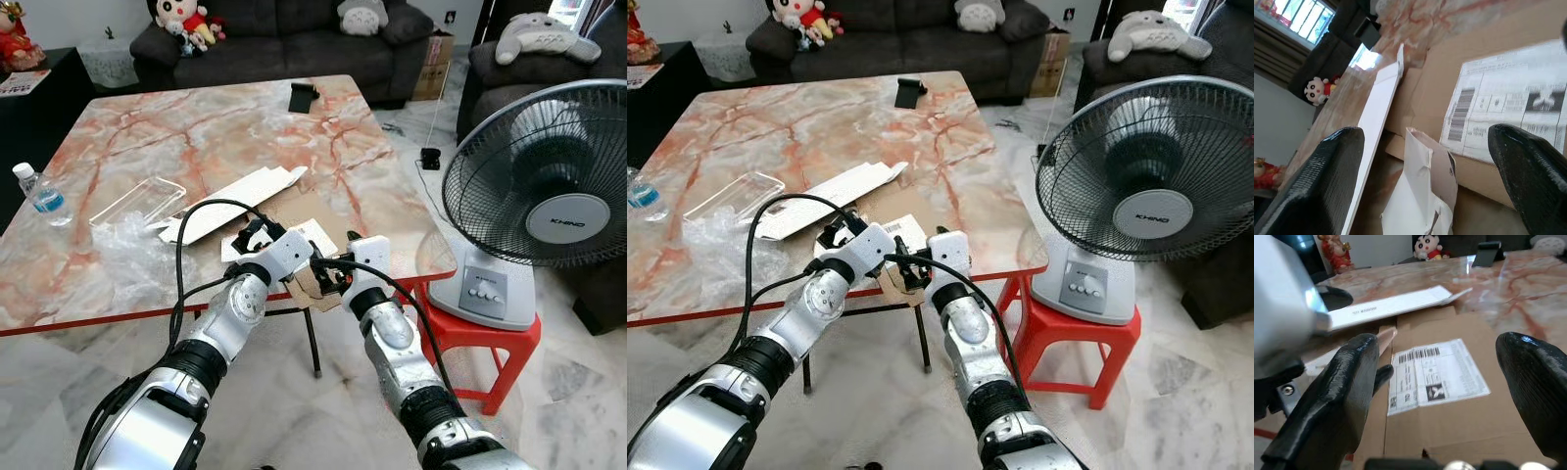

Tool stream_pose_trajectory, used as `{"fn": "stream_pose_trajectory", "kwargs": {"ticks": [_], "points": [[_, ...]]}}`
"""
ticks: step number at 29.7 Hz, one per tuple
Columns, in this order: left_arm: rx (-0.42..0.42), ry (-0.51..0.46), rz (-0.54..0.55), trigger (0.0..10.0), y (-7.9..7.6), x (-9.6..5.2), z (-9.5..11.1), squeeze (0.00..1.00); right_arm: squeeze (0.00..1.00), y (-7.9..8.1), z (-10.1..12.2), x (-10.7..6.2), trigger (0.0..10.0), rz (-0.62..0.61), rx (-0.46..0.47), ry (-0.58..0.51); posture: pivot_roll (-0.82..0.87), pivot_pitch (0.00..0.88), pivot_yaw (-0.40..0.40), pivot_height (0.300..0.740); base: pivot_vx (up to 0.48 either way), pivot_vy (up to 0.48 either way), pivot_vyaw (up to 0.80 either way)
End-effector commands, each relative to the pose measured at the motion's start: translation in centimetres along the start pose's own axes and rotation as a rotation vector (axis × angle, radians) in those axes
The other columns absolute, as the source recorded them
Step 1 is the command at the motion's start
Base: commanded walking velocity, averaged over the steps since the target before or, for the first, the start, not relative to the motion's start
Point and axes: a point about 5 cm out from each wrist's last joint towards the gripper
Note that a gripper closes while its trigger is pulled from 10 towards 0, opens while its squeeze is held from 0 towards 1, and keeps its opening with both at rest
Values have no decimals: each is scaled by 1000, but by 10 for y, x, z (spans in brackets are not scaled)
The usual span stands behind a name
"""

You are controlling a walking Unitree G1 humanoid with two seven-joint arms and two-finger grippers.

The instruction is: Picking trash to rubbish bin

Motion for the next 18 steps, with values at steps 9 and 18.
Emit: {"fn": "stream_pose_trajectory", "kwargs": {"ticks": [9, 18], "points": [[80, 16, 42, 10000, 4, 5, 5, 0, 0, 2, -4, -9, 10000, -5, 0, 8, 17, 123, 62, 740, 0, 0, 0], [69, 78, 97, 10000, 12, 8, 0, 0, 0, 4, -9, -19, 10000, -16, 11, 29, 14, 130, 66, 740, 0, 0, 0]]}}
Point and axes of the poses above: a point about 5 cm out from each wrist's last joint towards the gripper, its own x axis pointing out of the wrist towards the gripper, its own z axis along the axis of the wrist's last joint, y = z × x, and after that the axes turned 8 degrees about -x, right-handed
